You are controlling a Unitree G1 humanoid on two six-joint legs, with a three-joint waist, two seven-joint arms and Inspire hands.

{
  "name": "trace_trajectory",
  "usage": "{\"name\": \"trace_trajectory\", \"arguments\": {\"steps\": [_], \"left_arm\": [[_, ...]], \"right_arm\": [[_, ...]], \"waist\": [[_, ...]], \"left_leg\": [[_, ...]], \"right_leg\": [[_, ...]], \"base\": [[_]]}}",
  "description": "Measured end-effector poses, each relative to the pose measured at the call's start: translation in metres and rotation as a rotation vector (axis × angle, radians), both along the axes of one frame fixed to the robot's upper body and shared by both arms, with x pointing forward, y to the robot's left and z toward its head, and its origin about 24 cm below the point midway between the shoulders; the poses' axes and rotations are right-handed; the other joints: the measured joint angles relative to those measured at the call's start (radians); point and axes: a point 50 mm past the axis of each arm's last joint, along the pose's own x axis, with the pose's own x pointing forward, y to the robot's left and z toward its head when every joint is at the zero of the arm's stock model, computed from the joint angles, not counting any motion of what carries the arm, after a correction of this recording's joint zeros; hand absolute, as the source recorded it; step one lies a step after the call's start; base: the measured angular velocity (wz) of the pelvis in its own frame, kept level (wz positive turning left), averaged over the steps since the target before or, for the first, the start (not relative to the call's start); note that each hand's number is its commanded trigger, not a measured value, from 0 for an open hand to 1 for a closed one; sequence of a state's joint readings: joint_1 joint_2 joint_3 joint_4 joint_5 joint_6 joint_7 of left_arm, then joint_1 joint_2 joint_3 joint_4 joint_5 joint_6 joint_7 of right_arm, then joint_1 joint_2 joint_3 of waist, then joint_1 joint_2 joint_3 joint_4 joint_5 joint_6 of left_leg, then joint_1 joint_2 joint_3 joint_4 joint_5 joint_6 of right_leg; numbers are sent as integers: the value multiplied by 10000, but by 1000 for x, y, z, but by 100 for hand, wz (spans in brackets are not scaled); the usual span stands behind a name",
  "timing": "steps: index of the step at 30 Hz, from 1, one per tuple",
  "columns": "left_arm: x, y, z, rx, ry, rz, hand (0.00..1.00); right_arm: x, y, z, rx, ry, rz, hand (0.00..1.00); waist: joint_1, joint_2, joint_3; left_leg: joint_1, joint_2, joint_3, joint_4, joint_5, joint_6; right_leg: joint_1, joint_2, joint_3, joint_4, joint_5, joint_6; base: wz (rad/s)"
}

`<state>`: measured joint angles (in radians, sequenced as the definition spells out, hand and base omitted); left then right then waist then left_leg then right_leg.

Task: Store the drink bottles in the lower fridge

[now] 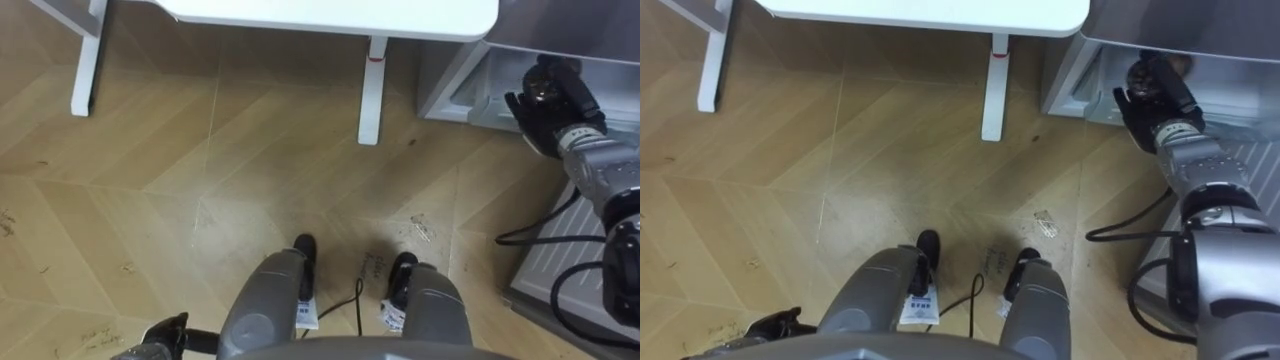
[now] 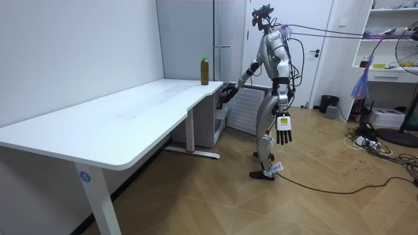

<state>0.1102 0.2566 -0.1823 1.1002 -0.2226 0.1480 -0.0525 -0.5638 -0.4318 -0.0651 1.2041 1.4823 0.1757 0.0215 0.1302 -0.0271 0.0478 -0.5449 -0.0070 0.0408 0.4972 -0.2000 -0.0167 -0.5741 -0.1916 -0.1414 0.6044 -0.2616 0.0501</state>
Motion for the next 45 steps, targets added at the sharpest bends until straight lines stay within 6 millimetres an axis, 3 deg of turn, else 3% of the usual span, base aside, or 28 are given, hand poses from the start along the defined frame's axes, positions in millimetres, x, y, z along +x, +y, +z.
{"name": "trace_trajectory", "arguments": {"steps": [22, 35, 41, 45], "left_arm": [[1, 0, 0, -19, -12, -4, 0], [2, 10, 4, 256, -223, 263, 0], [-8, 22, 7, 711, -78, 2, 0], [-26, 33, 10, 922, 80, 664, 0]], "right_arm": [[2, 0, 3, -604, 127, 416, 0], [-13, -6, -11, -695, 942, 790, 0], [-42, -33, -20, -1073, 933, 539, 0], [-77, -53, -32, -1401, 1240, 276, 0]], "waist": [[-136, -82, -6], [-465, -240, -35], [-986, -316, -218], [-1116, -523, -525]], "left_leg": [[91, 43, 9, 44, 1, -1], [979, 121, -34, -312, 2, 1], [2042, 160, -40, -761, 1, 3], [2991, 302, 10, -1354, -22, -33]], "right_leg": [[136, 40, -15, -11, 23, -15], [1333, 59, -484, -596, 45, 28], [2681, 212, -631, -1505, 167, 166], [3728, 488, -638, -2387, 415, 183]], "base": [[0], [7], [2], [-9]]}}
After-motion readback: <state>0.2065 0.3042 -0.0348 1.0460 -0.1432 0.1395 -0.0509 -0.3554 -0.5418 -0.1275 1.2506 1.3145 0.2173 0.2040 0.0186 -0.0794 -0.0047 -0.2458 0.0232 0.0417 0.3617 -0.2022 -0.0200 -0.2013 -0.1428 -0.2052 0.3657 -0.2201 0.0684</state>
